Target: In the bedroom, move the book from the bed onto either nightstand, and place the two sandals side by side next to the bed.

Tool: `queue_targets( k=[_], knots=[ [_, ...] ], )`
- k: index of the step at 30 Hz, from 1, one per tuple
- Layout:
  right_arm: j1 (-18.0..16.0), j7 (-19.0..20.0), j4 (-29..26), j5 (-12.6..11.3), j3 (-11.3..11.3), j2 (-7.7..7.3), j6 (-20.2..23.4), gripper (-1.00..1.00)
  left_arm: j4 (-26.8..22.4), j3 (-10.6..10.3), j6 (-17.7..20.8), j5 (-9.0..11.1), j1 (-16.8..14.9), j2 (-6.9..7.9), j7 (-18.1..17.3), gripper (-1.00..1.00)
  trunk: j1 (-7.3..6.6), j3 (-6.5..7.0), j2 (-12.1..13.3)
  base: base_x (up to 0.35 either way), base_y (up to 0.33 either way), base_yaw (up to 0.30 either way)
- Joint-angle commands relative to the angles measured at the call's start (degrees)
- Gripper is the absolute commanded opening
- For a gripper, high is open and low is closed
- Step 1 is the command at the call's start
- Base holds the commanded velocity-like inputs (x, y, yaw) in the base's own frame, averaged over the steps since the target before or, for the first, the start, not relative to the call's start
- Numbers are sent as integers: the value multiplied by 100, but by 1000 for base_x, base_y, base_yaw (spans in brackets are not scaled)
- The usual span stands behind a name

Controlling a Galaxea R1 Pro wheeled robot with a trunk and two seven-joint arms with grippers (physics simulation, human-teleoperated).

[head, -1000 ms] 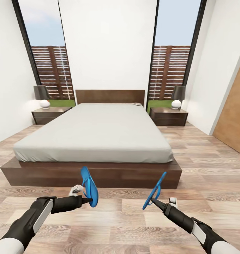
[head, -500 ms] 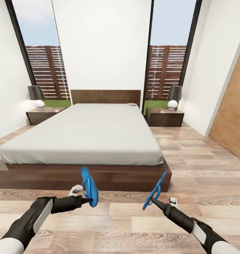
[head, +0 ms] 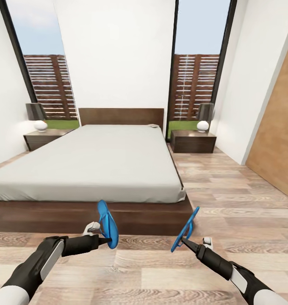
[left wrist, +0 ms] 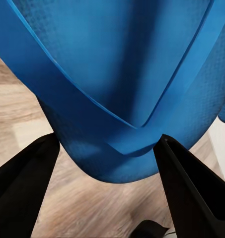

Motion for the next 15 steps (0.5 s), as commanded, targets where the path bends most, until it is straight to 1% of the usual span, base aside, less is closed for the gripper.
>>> queue_targets(
  k=[1,5,15],
  knots=[
    [-2,33,1,-19,-16,1,73,-100,-4,-13,34,40,-5,-12,7,-100,0,-6,-2,126,-310,0],
    [-2,33,1,-17,-14,1,73,-100,-4,-13,28,36,-5,-43,10,-100,0,-6,-2,125,-310,0],
    [-2,32,1,-8,-12,-2,75,-100,-4,-13,27,35,-3,-53,11,-100,0,-6,-2,119,-310,0]
  ],
)
